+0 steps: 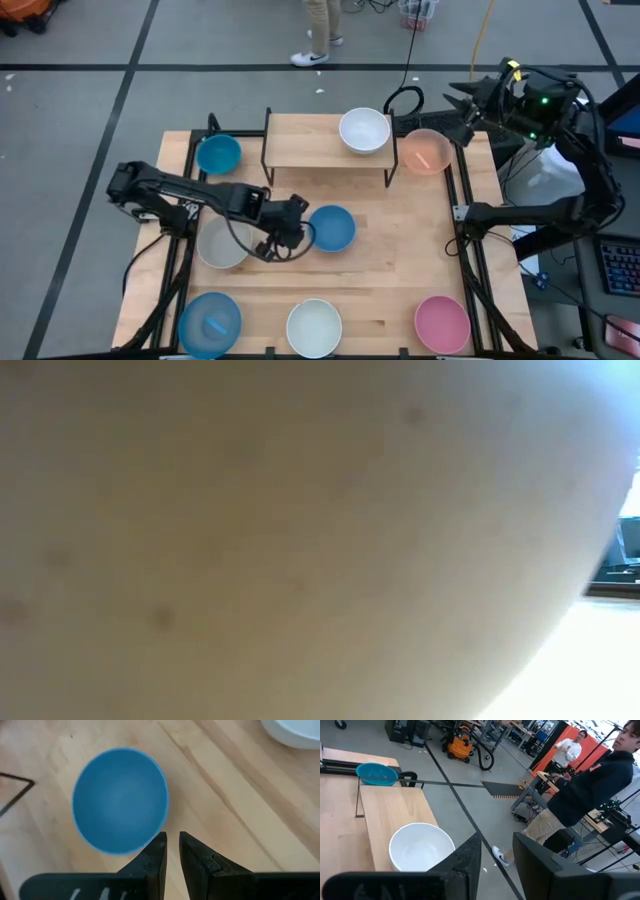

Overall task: Place and stack bowls onto a shelf
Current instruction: Stack the bottom blue bowl on top of the white bowl on the shelf

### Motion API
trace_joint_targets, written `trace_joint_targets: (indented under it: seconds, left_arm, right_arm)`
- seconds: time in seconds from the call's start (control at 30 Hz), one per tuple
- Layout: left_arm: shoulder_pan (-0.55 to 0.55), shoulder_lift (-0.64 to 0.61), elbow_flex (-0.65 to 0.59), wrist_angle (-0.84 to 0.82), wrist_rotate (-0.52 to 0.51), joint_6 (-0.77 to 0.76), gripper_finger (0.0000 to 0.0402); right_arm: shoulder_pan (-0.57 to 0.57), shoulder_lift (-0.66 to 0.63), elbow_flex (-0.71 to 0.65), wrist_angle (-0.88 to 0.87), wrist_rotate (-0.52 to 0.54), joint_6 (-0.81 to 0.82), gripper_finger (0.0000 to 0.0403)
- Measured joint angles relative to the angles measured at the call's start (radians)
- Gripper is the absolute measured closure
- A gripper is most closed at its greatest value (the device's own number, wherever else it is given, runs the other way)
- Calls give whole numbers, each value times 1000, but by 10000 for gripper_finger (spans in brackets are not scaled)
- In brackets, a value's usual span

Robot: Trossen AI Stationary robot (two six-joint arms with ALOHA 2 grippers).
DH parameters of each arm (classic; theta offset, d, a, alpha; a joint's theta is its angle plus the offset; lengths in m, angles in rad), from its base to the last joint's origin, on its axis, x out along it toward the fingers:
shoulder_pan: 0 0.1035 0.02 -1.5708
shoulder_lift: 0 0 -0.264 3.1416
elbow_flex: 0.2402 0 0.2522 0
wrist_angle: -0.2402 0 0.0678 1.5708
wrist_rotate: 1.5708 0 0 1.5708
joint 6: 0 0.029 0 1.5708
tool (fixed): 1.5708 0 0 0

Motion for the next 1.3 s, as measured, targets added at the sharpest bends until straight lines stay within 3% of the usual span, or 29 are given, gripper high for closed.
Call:
trace_joint_targets:
  seconds: [0.57, 1.3]
  left_arm:
    - [24, 196, -1, 91, -3, 93, 344]
    - [57, 259, -2, 90, 2, 164, 344]
  right_arm:
    - [0, -11, 0, -9, 0, -5, 296]
    - [0, -12, 0, -14, 0, -7, 296]
